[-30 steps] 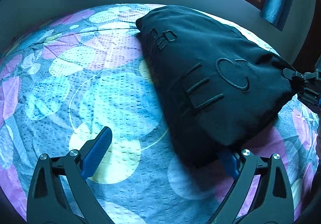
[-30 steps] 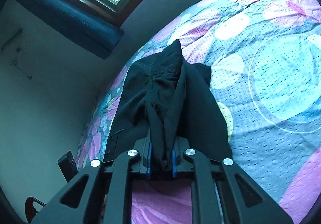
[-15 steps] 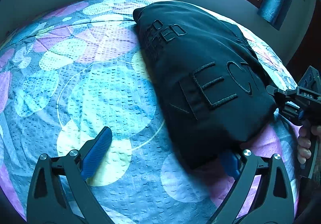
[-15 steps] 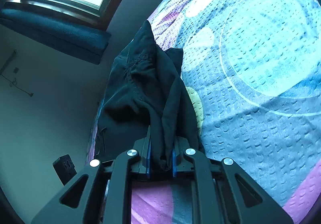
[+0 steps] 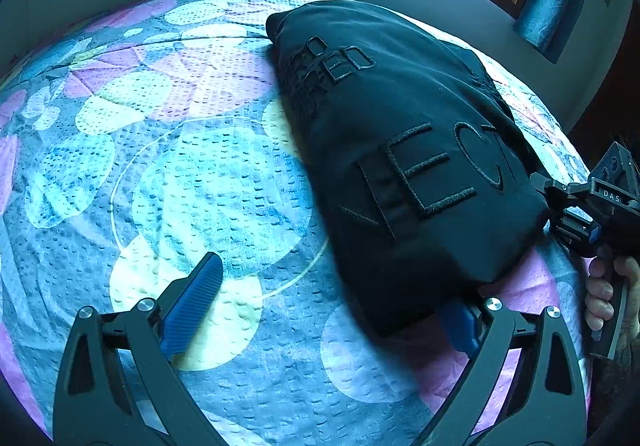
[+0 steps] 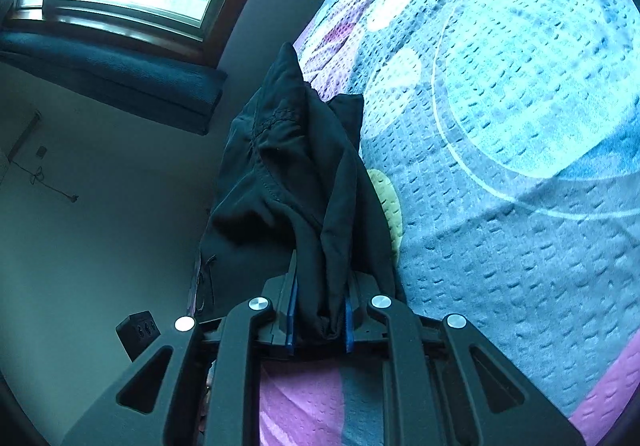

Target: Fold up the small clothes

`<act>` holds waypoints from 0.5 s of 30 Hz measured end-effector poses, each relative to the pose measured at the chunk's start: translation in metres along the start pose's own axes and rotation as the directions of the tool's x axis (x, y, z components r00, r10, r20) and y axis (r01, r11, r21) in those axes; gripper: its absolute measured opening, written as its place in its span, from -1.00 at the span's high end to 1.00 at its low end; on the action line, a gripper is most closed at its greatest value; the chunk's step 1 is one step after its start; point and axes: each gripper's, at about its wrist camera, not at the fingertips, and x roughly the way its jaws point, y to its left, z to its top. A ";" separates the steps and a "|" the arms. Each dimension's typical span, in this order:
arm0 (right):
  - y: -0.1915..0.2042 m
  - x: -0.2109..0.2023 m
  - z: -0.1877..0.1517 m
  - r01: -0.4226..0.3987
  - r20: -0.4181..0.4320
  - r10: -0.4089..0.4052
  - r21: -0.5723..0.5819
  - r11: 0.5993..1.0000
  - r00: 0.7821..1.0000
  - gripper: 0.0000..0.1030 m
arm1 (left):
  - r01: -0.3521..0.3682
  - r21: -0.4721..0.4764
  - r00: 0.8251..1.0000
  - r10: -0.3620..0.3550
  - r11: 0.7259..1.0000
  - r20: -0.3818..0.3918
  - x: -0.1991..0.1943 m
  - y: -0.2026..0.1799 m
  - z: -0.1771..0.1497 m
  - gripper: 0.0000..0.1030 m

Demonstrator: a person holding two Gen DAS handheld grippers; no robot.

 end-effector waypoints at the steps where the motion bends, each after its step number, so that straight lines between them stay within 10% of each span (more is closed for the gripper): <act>1: -0.001 0.000 0.000 -0.002 0.001 0.002 0.001 1.000 1.000 0.69 | 0.001 -0.001 1.000 -0.001 1.000 0.000 0.000 0.000 0.000 -0.91; 15: 0.001 -0.004 -0.002 -0.030 0.010 0.030 0.002 1.000 0.999 0.52 | 0.015 -0.031 1.000 -0.015 0.999 0.000 -0.001 0.003 0.000 -0.91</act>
